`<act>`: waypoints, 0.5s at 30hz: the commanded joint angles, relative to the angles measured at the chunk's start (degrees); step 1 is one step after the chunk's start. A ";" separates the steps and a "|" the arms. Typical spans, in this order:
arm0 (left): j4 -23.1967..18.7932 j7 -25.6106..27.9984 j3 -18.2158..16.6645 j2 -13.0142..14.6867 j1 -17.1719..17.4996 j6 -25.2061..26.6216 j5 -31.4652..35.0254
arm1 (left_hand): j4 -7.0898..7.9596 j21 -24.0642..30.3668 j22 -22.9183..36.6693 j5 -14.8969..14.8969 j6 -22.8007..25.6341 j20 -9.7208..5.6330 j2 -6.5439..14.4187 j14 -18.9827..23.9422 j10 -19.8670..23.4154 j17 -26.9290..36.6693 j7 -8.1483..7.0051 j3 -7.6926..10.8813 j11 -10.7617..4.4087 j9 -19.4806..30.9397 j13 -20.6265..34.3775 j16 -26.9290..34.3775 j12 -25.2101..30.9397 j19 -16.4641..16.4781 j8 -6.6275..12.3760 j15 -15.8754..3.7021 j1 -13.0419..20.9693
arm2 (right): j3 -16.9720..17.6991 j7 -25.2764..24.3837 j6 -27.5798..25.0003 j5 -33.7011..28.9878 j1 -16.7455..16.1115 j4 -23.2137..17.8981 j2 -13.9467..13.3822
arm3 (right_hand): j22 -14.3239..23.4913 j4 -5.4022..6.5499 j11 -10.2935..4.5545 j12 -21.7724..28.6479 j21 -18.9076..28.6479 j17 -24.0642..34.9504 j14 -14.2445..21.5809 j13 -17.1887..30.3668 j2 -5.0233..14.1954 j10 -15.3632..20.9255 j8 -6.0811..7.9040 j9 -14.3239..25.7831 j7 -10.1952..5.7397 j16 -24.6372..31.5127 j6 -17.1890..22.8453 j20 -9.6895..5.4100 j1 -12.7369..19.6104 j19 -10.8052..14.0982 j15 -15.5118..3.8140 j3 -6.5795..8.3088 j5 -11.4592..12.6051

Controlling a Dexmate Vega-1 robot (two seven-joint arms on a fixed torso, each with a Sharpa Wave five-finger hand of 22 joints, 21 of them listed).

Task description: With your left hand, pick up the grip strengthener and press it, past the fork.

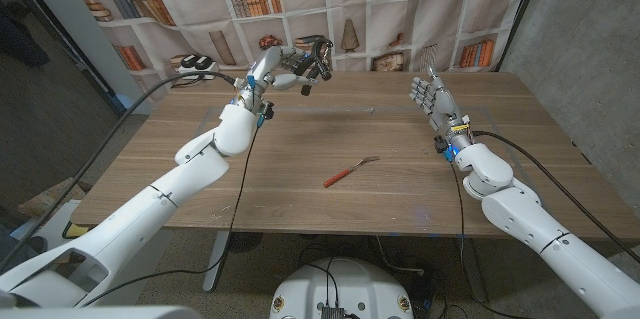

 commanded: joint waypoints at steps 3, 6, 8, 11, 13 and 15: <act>-0.61 0.82 0.35 -0.41 0.15 1.33 1.29 | 4.97 -0.01 -0.12 -0.37 -0.44 -4.27 10.70 3.08 -0.39 -0.04 0.30 14.28 -0.67 0.11 0.77 -0.92 -0.51 4.38 -0.80 -7.89 12.13 | 0.25 0.76 0.34 0.35 0.14 0.53 -0.14 | 0.30 -0.27 0.25 -0.13 -0.19 0.07 0.27 0.14 0.53 0.43 -0.17 0.30 -0.11 -0.19 0.12 -0.03 0.10 0.40 0.12 -0.03 -0.20; -0.76 0.31 0.36 -0.11 0.11 1.40 1.17 | 5.43 -0.54 -0.15 -0.58 -1.52 -4.14 10.09 1.56 -1.66 0.00 0.05 14.33 -0.67 0.11 0.89 -1.63 -1.29 3.70 -1.44 -7.63 11.26 | 0.25 0.64 0.23 0.45 0.22 0.55 0.00 | 0.30 -0.28 0.27 -0.14 -0.19 0.07 0.27 0.14 0.54 0.44 -0.16 0.30 -0.11 -0.19 0.14 -0.04 0.11 0.40 0.12 -0.03 -0.20; -0.88 0.31 0.37 -0.08 0.11 1.72 1.35 | 6.19 -0.84 -0.14 -0.78 -2.16 -3.90 9.41 0.88 -2.52 -0.02 -0.11 13.87 -0.16 0.11 0.72 -1.90 -1.94 3.40 -1.84 -7.24 9.77 | 0.25 0.66 0.17 0.62 0.31 0.61 0.12 | 0.30 -0.29 0.26 -0.14 -0.19 0.07 0.28 0.14 0.55 0.43 -0.15 0.30 -0.09 -0.18 0.17 -0.02 0.11 0.41 0.05 -0.03 -0.20; -1.10 -0.02 0.38 0.02 0.04 2.23 1.38 | 7.58 -1.17 -0.08 -0.90 -2.30 -3.84 8.11 0.50 -2.68 -0.12 -0.11 12.69 -0.24 0.11 0.42 -2.04 -2.44 3.27 -2.13 -6.91 6.85 | 0.10 0.82 0.46 0.32 0.52 0.93 0.18 | 0.30 -0.30 0.26 -0.14 -0.19 0.07 0.28 0.14 0.56 0.44 -0.15 0.30 -0.08 -0.19 0.15 -0.01 0.12 0.42 0.05 -0.04 -0.20; -1.24 -0.63 0.49 0.22 -0.21 2.76 1.49 | 8.13 -1.53 -0.03 -0.85 -2.67 -3.48 7.84 0.03 -3.13 -0.12 -0.17 12.35 0.20 0.10 0.32 -2.15 -2.78 2.72 -2.41 -6.56 5.76 | 0.06 0.75 0.41 0.39 0.63 0.98 0.33 | 0.30 -0.31 0.25 -0.15 -0.20 0.07 0.27 0.14 0.56 0.43 -0.16 0.30 -0.12 -0.19 0.14 0.01 0.12 0.40 0.06 -0.04 -0.20; -1.29 -1.13 0.67 0.29 -0.57 3.35 1.75 | 8.46 -2.16 0.04 -0.79 -2.99 -2.85 7.56 -0.94 -3.34 -0.12 -0.44 12.09 0.20 0.09 0.41 -2.39 -2.87 1.36 -2.65 -6.05 5.00 | -0.06 0.94 0.51 0.36 0.87 1.23 0.43 | 0.30 -0.32 0.32 -0.15 -0.21 0.07 0.28 0.14 0.57 0.43 -0.15 0.30 -0.09 -0.19 0.15 -0.03 0.12 0.40 0.03 -0.04 -0.19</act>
